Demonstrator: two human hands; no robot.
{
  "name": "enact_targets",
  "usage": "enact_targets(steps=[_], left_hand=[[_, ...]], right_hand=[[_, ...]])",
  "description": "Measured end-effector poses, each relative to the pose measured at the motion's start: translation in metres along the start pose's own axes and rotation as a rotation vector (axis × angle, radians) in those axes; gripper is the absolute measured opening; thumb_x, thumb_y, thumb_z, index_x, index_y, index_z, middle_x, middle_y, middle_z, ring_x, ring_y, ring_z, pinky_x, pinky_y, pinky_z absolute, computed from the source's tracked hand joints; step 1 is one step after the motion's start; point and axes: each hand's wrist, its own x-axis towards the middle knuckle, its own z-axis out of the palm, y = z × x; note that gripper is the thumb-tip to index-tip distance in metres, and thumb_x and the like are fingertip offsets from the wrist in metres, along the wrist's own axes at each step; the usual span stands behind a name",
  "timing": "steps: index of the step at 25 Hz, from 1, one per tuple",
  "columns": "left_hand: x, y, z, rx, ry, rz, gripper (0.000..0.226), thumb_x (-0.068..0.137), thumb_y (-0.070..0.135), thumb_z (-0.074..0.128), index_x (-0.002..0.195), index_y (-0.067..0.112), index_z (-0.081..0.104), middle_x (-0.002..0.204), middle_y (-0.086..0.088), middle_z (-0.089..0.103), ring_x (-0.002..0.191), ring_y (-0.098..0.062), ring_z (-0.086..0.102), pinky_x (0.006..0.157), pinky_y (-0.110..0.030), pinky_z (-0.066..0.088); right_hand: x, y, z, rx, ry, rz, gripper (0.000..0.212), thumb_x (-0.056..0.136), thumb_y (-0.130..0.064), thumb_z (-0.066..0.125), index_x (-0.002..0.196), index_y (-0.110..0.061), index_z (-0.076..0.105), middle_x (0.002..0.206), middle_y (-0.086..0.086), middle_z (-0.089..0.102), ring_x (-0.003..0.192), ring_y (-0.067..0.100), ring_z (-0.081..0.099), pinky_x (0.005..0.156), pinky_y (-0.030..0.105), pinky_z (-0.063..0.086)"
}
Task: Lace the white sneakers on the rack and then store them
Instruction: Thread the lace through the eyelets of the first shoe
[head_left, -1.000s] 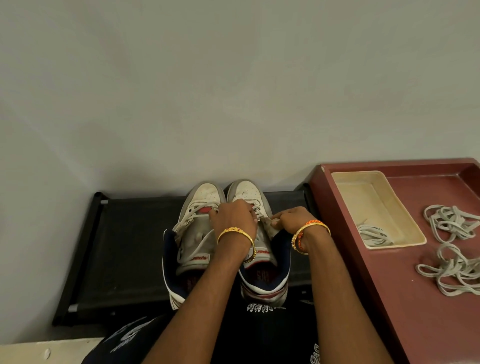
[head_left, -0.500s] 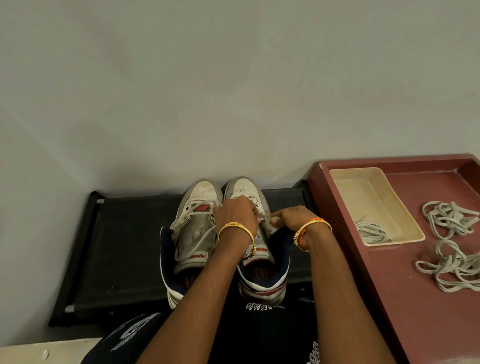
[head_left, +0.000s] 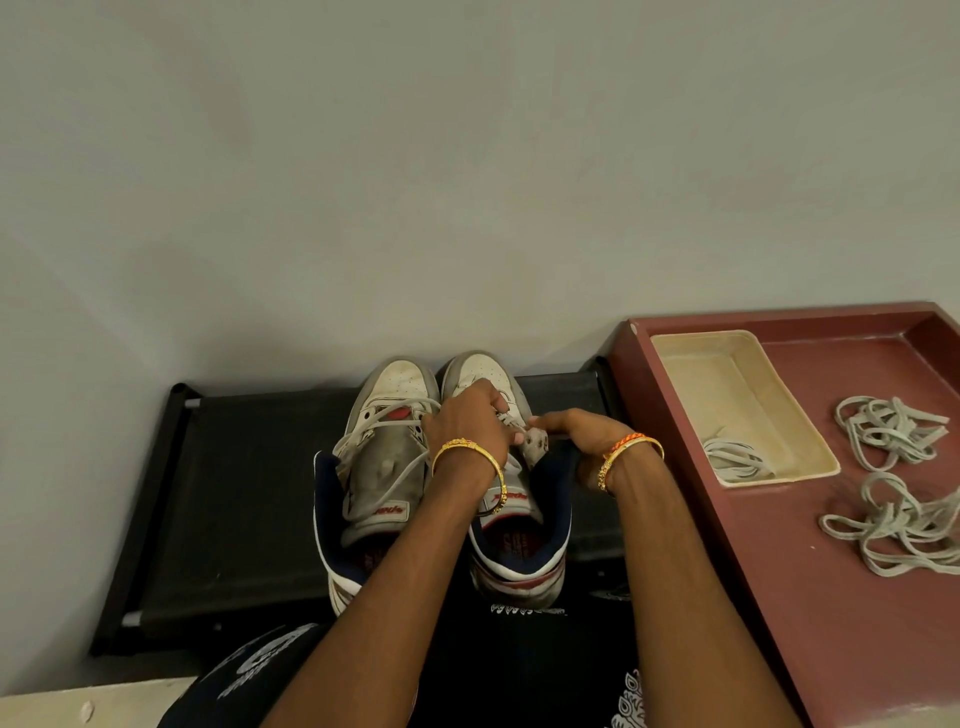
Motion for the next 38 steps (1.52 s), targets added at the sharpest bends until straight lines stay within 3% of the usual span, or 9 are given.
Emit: enact_targets(steps=[6,10,15,19,23,27,30,33,38], left_hand=[[-0.008,-0.011,-0.007,-0.184,-0.093,0.009,0.033,0.071,0.014,0.077,0.092,0.027,0.054,0.082,0.007,0.069,0.094,-0.019,0.064,0.093,-0.037,0.046],[-0.024,-0.023,-0.02,0.036,-0.183,0.162,0.051,0.07,0.023,0.079,0.116,0.021,0.057,0.121,-0.002,0.049,0.116,-0.02,0.047,0.096,-0.031,0.041],[-0.034,-0.026,-0.029,0.152,0.053,0.292,0.02,0.085,0.024,0.066,0.1,0.011,0.072,0.115,-0.006,0.06,0.107,-0.021,0.054,0.088,-0.029,0.042],[-0.038,-0.033,-0.049,-0.262,0.275,0.058,0.028,0.093,0.027,0.054,0.085,0.005,0.07,0.082,-0.011,0.068,0.078,-0.024,0.061,0.077,-0.034,0.049],[-0.037,-0.063,-0.079,-0.794,0.576,-0.38,0.022,0.093,0.007,0.042,0.103,0.006,0.062,0.103,-0.016,0.066,0.088,-0.028,0.065,0.081,-0.043,0.055],[-0.054,-0.053,-0.083,-0.652,0.646,-0.312,0.055,0.08,-0.009,0.052,0.131,0.009,0.044,0.138,-0.016,0.037,0.119,-0.03,0.046,0.086,-0.029,0.043],[-0.05,-0.045,-0.054,-0.07,0.468,0.027,0.042,0.082,0.005,0.057,0.124,0.012,0.055,0.142,-0.013,0.037,0.137,-0.029,0.024,0.107,-0.042,0.025],[-0.037,-0.053,-0.029,-0.029,0.097,0.064,0.029,0.093,0.025,0.039,0.102,0.018,0.066,0.114,-0.011,0.063,0.111,-0.027,0.053,0.103,-0.048,0.037],[-0.027,-0.065,-0.029,-0.322,0.032,-0.067,0.035,0.099,0.025,0.039,0.101,0.008,0.069,0.1,-0.013,0.067,0.095,-0.026,0.059,0.087,-0.031,0.043]], right_hand=[[-0.006,-0.003,0.003,0.047,-0.037,0.078,0.008,0.088,-0.006,0.056,0.089,0.001,0.06,0.087,0.015,0.06,0.077,0.024,0.057,0.06,0.032,0.047],[-0.007,0.001,0.001,0.034,0.04,-0.006,0.014,0.086,-0.001,0.059,0.098,0.006,0.06,0.084,0.014,0.059,0.072,0.023,0.056,0.058,0.032,0.049],[-0.023,0.005,-0.018,0.236,0.328,-0.246,0.011,0.081,0.001,0.064,0.07,-0.002,0.063,0.072,0.011,0.062,0.062,0.017,0.058,0.056,0.025,0.051],[-0.061,0.01,-0.043,0.486,0.577,-0.447,0.004,0.08,-0.005,0.066,0.077,-0.002,0.068,0.066,0.007,0.062,0.059,0.014,0.058,0.064,0.026,0.055],[-0.092,0.002,-0.054,0.807,0.926,-0.686,0.007,0.078,-0.008,0.065,0.074,-0.013,0.066,0.072,0.0,0.065,0.061,0.011,0.061,0.06,0.019,0.053],[-0.081,0.011,-0.032,0.332,1.219,-0.883,0.013,0.082,-0.005,0.057,0.089,-0.012,0.066,0.093,0.005,0.063,0.086,0.019,0.057,0.076,0.029,0.048],[-0.038,0.029,-0.007,-0.311,0.705,-0.817,0.023,0.088,-0.004,0.053,0.104,-0.011,0.069,0.103,0.009,0.068,0.098,0.025,0.061,0.09,0.042,0.05],[-0.018,0.039,0.001,-0.608,0.22,-0.53,0.028,0.09,-0.008,0.052,0.113,-0.015,0.066,0.107,0.01,0.068,0.098,0.022,0.06,0.089,0.033,0.048],[-0.024,0.041,-0.004,-0.594,0.294,-0.546,0.018,0.092,-0.01,0.054,0.085,-0.01,0.071,0.081,0.008,0.065,0.079,0.018,0.056,0.07,0.025,0.041]])
